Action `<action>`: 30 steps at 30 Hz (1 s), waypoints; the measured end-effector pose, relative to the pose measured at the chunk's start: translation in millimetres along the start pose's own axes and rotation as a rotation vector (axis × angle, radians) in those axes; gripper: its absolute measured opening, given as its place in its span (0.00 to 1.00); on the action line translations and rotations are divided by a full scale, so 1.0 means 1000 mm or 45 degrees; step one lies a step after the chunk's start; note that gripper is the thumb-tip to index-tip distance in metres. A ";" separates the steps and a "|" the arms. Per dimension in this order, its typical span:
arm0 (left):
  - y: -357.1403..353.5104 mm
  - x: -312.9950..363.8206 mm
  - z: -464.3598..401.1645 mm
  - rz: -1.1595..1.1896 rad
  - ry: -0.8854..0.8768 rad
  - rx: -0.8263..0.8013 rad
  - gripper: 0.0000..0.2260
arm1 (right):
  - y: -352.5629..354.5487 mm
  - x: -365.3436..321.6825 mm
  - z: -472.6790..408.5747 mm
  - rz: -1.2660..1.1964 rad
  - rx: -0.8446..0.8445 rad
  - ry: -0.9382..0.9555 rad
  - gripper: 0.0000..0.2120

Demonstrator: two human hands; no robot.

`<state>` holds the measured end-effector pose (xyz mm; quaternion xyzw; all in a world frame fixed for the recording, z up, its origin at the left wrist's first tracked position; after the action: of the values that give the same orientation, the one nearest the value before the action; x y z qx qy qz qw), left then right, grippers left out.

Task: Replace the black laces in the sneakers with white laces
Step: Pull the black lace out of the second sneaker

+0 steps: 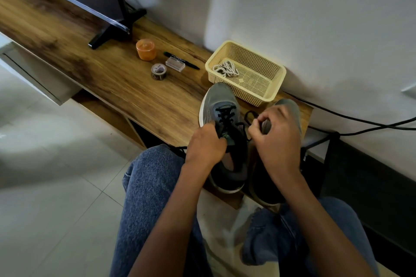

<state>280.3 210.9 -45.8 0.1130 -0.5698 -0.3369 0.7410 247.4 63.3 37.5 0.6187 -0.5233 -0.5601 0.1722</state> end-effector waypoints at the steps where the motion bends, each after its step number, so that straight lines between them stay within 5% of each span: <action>1: 0.001 0.002 0.001 -0.019 -0.021 0.022 0.18 | 0.002 0.004 -0.003 -0.009 -0.015 -0.044 0.03; 6: 0.013 0.021 0.004 -0.102 -0.211 0.276 0.24 | -0.012 0.004 -0.002 -0.057 -0.206 -0.104 0.10; 11: 0.015 0.036 0.005 -0.188 -0.393 0.379 0.18 | -0.040 0.004 0.010 0.067 -0.463 -0.131 0.14; 15: 0.010 0.042 0.005 -0.276 -0.431 0.418 0.13 | -0.039 0.007 0.014 0.047 -0.384 -0.128 0.07; 24: 0.007 0.045 0.002 -0.399 -0.394 0.477 0.08 | -0.035 0.013 0.016 -0.022 -0.288 -0.106 0.07; 30: 0.008 0.035 0.004 0.029 -0.306 0.595 0.02 | -0.033 0.022 0.020 -0.089 -0.221 -0.116 0.07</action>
<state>284.2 196.0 -13.0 0.2339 -0.7172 -0.1988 0.6256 240.6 65.2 -6.3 0.5931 -0.4582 -0.6366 0.1816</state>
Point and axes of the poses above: each hand's wrist, its own z-axis away from the middle knuckle, its own y-axis out of the back of the hand, x = y × z, the point moved 8 cm from there along -z, towards the middle knuckle, and after that the axes turned 6 degrees about -y, right-handed, at the moved point
